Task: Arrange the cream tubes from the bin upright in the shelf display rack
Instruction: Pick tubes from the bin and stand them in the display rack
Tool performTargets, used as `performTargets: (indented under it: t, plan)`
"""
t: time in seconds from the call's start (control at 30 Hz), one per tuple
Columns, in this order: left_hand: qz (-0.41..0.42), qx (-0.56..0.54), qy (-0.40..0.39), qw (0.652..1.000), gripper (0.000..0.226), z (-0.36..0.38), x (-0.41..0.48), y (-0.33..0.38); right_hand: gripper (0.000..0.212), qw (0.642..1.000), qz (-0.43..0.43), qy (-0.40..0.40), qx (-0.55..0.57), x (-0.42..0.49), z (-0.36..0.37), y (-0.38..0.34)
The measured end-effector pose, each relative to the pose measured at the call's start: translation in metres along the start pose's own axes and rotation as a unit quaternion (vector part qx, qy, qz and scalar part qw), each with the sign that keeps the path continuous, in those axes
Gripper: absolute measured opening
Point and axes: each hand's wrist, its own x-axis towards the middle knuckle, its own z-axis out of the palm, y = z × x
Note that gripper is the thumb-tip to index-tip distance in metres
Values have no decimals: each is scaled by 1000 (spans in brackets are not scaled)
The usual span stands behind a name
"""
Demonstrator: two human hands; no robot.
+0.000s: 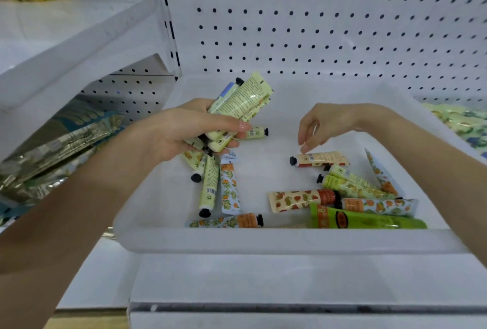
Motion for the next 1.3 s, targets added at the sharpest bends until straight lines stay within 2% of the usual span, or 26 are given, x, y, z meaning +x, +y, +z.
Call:
performTargets:
  t: [0.13,0.37,0.5,0.6,0.67,0.73,0.87,0.93,1.0,1.1,1.17,1.23,1.3]
  plan:
    - [-5,7,1,1000,37,0,0,0,24,999,15,-41,-19,7,3,6]
    - [-12,1,5,1000,31,0,1,0,23,991,21,-101,-82,17,12,7]
    - [-15,-5,16,1000,24,0,3,1,18,996,-12,-88,-19,0,-5,0]
    - [-23,1,33,999,28,1,1,1,17,985,-75,-90,124,-24,-21,-15]
    - [-22,-2,52,998,37,2,-2,3,19,972,-107,-116,173,-45,-33,-29]
    - [-7,-14,69,998,45,4,-6,8,22,972,-116,-128,160,-72,-47,-39]
    - [33,-24,73,997,88,26,-12,36,23,990,-93,-62,88,-137,-73,-38]
    - [67,-13,57,996,96,51,-8,58,32,996,-62,-32,63,-170,-83,-25]
    - [101,-17,42,994,90,83,-1,82,31,998,-24,-21,49,-202,-93,-4]
    - [133,-39,32,990,50,140,14,113,19,998,16,-5,56,-245,-107,42]
    - [140,-52,33,988,32,176,27,128,34,995,44,36,78,-269,-116,76]
    - [139,-66,36,987,29,210,40,139,39,987,66,80,123,-291,-124,111]
    - [132,-84,40,987,30,243,52,148,32,982,84,92,140,-311,-133,144]
